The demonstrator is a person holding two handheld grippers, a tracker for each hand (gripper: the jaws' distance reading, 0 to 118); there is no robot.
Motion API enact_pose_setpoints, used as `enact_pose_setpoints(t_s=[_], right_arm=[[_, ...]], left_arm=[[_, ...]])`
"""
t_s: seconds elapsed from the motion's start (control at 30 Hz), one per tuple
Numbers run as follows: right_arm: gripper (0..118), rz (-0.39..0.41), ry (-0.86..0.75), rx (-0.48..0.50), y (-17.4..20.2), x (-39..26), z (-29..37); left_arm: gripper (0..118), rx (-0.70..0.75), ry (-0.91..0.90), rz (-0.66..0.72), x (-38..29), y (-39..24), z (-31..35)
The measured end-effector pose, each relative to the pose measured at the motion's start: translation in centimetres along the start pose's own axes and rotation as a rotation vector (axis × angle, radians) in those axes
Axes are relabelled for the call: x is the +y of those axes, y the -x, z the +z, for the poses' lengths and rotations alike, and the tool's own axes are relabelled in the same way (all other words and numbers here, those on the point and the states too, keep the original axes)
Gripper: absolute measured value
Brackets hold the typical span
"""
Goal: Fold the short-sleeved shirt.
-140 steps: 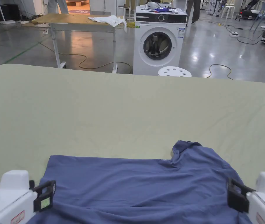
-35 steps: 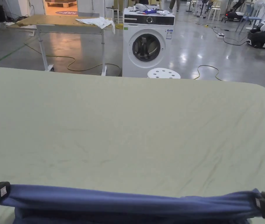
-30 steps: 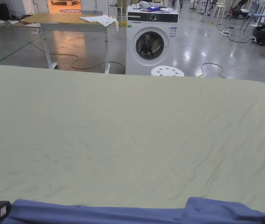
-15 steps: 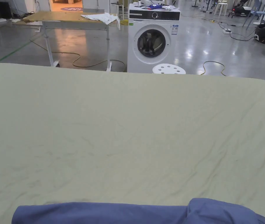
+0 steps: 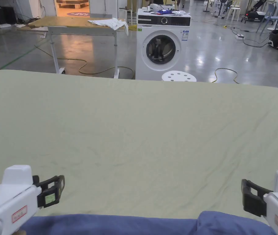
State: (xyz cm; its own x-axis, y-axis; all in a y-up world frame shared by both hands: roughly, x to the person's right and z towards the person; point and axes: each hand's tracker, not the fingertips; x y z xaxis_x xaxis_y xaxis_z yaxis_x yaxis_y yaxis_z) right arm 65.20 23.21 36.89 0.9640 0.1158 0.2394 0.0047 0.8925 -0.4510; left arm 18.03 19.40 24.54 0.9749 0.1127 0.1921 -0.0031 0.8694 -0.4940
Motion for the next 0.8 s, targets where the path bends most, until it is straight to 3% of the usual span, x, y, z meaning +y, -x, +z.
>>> enact_pose_setpoints(t_s=[0.1,0.2,0.3,0.37,0.4,0.43,0.67,0.8], right_arm=[[70,-0.052,-0.095,0.046,1.6,0.5,-0.6],[64,-0.066,-0.185,0.029,3.7,1.0,-1.0],[41,-0.092,-0.297,0.021,5.6,1.5,-1.2],[15,-0.097,-0.345,0.011,6.5,1.9,-1.3],[8,-0.104,-0.37,0.016,6.9,2.0,-1.5],[7,-0.109,-0.378,0.013,7.2,2.1,-1.6],[1,-0.086,-0.414,0.028,8.7,3.0,-1.7],[1,-0.073,-0.402,0.066,8.9,3.1,-1.8]], left_arm=[[64,0.004,-0.081,-0.024,1.1,-2.0,-0.4],[58,0.035,-0.169,-0.048,2.2,-3.6,-0.3],[39,0.079,-0.27,-0.086,2.9,-4.9,0.3],[22,0.109,-0.324,-0.097,3.4,-5.5,0.8],[6,0.109,-0.344,-0.093,3.6,-5.7,1.0],[0,0.112,-0.36,-0.094,3.7,-5.8,1.3],[0,0.121,-0.374,-0.13,3.9,-4.8,3.2],[0,0.067,-0.225,-0.068,3.5,-1.0,3.7]])
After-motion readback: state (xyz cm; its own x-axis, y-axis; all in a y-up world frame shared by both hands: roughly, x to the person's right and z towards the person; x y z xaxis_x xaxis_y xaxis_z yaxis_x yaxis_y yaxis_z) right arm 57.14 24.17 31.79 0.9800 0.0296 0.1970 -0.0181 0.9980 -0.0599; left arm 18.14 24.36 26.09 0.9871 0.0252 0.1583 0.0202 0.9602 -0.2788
